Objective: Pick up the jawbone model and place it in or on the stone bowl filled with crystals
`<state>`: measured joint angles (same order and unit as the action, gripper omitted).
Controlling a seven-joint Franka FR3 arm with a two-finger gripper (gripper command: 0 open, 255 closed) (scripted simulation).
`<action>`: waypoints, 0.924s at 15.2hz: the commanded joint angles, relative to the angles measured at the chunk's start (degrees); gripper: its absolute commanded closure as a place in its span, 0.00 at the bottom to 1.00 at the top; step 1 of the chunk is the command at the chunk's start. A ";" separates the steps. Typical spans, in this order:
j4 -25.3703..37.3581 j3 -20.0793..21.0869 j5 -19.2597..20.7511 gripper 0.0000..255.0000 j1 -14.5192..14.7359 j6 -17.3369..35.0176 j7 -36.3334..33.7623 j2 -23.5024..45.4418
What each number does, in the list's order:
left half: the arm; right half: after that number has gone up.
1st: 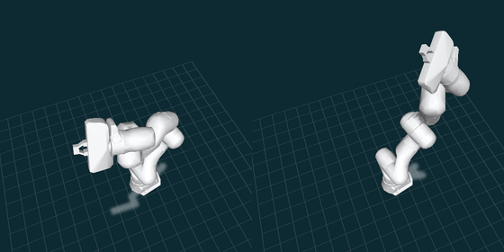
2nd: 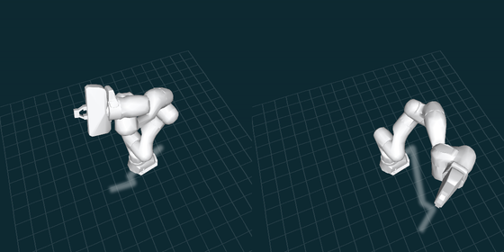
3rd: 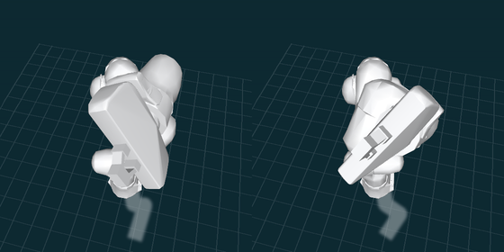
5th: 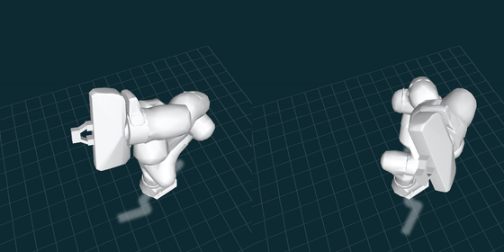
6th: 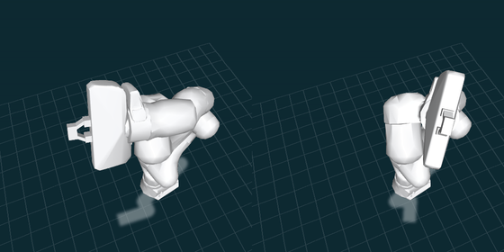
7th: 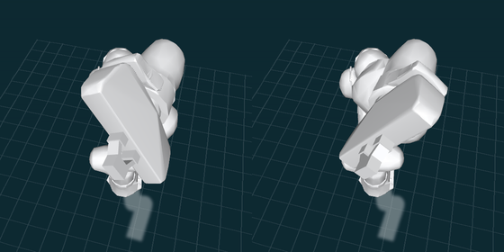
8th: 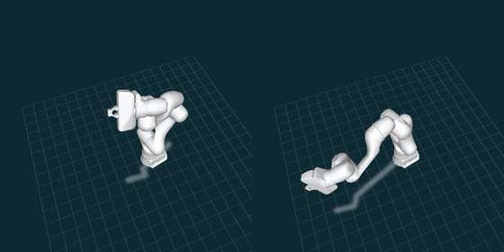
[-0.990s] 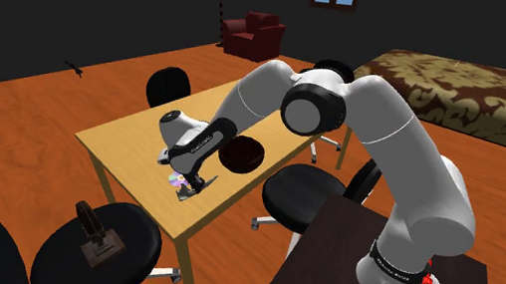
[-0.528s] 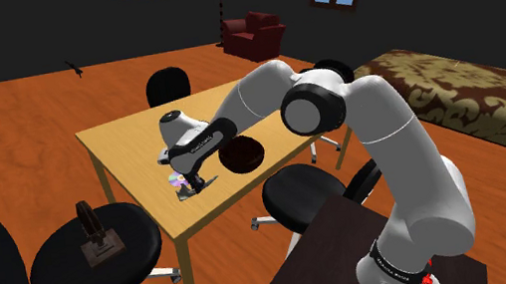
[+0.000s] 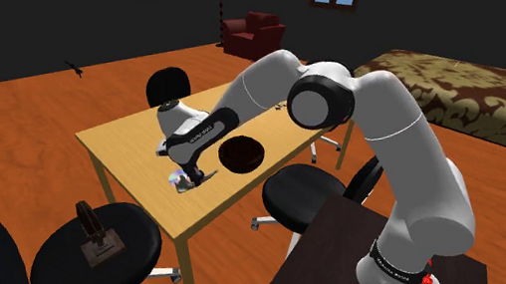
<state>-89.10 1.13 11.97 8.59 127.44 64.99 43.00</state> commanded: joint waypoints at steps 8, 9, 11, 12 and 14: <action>-0.15 0.33 -0.49 1.00 -0.08 -4.38 0.78 -4.56; -0.08 0.36 -0.55 1.00 -0.09 -4.89 0.87 -5.01; 0.08 0.42 -0.66 1.00 -0.11 -5.93 1.06 -5.89; 0.22 0.45 -0.72 1.00 -0.12 -6.47 1.16 -6.30; 0.50 0.51 -0.83 1.00 -0.13 -7.55 1.35 -7.12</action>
<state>-88.65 1.63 11.20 8.55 120.36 66.15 36.31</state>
